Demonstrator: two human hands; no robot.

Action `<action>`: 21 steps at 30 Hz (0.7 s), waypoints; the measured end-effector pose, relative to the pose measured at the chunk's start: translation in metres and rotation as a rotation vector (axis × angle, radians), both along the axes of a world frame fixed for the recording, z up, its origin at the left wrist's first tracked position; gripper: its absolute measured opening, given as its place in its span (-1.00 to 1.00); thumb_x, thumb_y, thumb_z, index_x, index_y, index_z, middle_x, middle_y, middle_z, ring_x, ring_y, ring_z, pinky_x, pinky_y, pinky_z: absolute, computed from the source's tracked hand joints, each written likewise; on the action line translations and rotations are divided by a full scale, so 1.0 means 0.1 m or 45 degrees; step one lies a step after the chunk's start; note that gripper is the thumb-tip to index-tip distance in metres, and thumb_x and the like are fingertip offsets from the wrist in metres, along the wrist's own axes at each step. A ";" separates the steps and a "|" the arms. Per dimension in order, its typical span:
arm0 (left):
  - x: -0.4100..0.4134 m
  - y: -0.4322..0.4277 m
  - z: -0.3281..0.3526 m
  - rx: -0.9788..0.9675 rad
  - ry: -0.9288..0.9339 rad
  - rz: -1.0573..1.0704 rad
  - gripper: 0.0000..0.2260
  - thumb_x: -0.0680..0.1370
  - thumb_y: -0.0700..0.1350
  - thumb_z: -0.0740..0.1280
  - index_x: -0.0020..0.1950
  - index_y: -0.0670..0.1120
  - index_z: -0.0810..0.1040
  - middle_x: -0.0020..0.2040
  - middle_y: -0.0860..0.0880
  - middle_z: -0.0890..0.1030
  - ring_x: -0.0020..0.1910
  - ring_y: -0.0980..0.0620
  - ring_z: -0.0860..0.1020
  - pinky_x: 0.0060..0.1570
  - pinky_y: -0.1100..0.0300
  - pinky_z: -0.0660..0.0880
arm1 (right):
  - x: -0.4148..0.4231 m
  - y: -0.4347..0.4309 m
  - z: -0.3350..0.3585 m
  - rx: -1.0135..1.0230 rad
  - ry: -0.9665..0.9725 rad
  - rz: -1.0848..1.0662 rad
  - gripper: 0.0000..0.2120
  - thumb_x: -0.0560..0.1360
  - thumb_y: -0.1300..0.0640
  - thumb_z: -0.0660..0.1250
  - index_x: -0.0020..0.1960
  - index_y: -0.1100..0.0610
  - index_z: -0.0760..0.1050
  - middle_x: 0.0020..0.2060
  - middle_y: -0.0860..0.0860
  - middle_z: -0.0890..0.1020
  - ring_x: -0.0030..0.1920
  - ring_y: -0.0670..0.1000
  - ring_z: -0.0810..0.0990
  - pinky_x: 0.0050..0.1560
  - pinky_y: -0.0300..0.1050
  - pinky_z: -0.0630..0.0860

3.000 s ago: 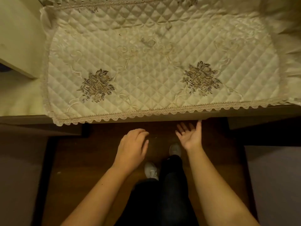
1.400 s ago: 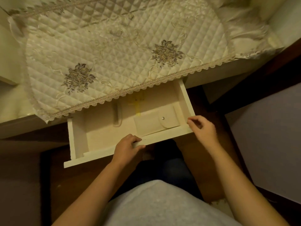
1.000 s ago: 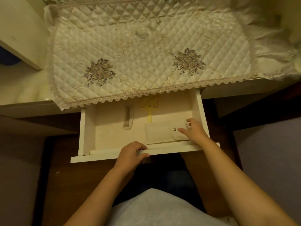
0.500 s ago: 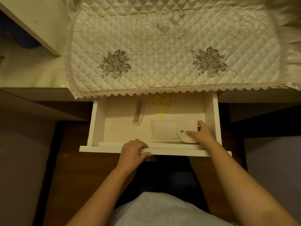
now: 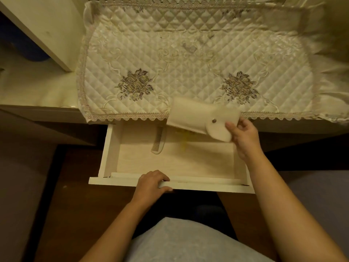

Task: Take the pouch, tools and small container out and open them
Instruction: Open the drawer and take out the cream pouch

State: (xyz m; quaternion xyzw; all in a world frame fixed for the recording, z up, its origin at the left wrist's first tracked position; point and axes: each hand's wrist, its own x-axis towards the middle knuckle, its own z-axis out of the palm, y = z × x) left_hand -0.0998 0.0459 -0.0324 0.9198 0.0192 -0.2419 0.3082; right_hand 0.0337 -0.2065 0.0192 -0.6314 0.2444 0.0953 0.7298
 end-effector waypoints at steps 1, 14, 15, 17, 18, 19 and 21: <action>0.00 0.00 -0.01 -0.004 -0.001 0.004 -0.73 0.38 0.05 0.41 0.04 -0.01 0.57 0.06 0.03 0.61 0.07 0.06 0.50 0.15 0.11 0.39 | 0.12 0.03 0.01 -0.009 -0.020 -0.051 -0.77 0.40 0.30 0.36 0.01 0.11 0.44 -0.14 -0.03 0.63 -0.12 -0.09 0.61 -0.08 -0.22 0.59; -0.02 -0.02 -0.04 0.180 -0.153 -0.007 -0.72 0.41 0.13 0.34 0.06 0.06 0.57 0.09 0.11 0.59 0.12 0.06 0.46 0.03 0.16 0.15 | 0.87 0.26 -0.09 -0.285 -0.012 -0.291 -0.55 0.47 0.36 0.24 0.35 0.26 0.30 0.18 0.14 0.55 0.17 0.08 0.54 0.03 -0.15 0.52; -0.01 -0.03 -0.03 0.226 -0.196 -0.002 -0.73 0.41 0.12 0.34 0.06 0.06 0.57 0.08 0.10 0.60 0.10 0.04 0.47 0.01 0.16 0.11 | 0.84 0.25 -0.09 -0.325 -0.017 -0.238 -0.54 0.48 0.34 0.24 0.36 0.24 0.29 0.25 0.14 0.51 0.18 0.08 0.53 0.02 -0.15 0.50; 0.04 -0.05 -0.02 0.284 -0.299 -0.023 -0.76 0.37 0.09 0.39 -0.02 0.03 0.61 -0.01 0.08 0.64 0.02 0.00 0.52 -0.01 0.12 0.15 | 0.76 0.23 -0.07 -0.382 -0.050 -0.121 -0.52 0.48 0.32 0.24 0.38 0.21 0.27 0.32 0.13 0.45 0.23 0.08 0.50 0.01 -0.20 0.46; 0.08 -0.05 -0.04 0.319 -0.362 -0.062 -0.77 0.33 0.08 0.44 -0.08 0.02 0.62 -0.08 0.07 0.65 -0.04 -0.02 0.55 -0.04 0.09 0.23 | 0.73 0.22 -0.06 -0.427 -0.082 -0.058 -0.52 0.48 0.31 0.24 0.38 0.21 0.27 0.33 0.13 0.44 0.26 0.07 0.48 0.03 -0.26 0.46; 0.13 -0.04 -0.05 0.360 -0.413 -0.097 -0.76 0.28 0.08 0.48 -0.12 0.01 0.62 -0.11 0.05 0.66 -0.07 -0.03 0.57 -0.08 0.06 0.33 | 0.70 0.21 -0.04 -0.505 -0.120 0.013 -0.54 0.49 0.29 0.24 0.37 0.20 0.28 0.32 0.13 0.44 0.28 0.06 0.46 0.05 -0.32 0.45; 0.27 -0.03 -0.05 0.448 -0.515 -0.150 -0.65 0.21 0.10 0.52 -0.09 0.00 0.60 -0.04 0.00 0.66 0.03 -0.05 0.52 -0.07 -0.03 0.49 | 0.66 0.18 -0.03 -0.712 -0.177 0.161 -0.60 0.50 0.21 0.25 0.33 0.17 0.36 0.28 0.10 0.48 0.26 0.04 0.47 0.10 -0.25 0.41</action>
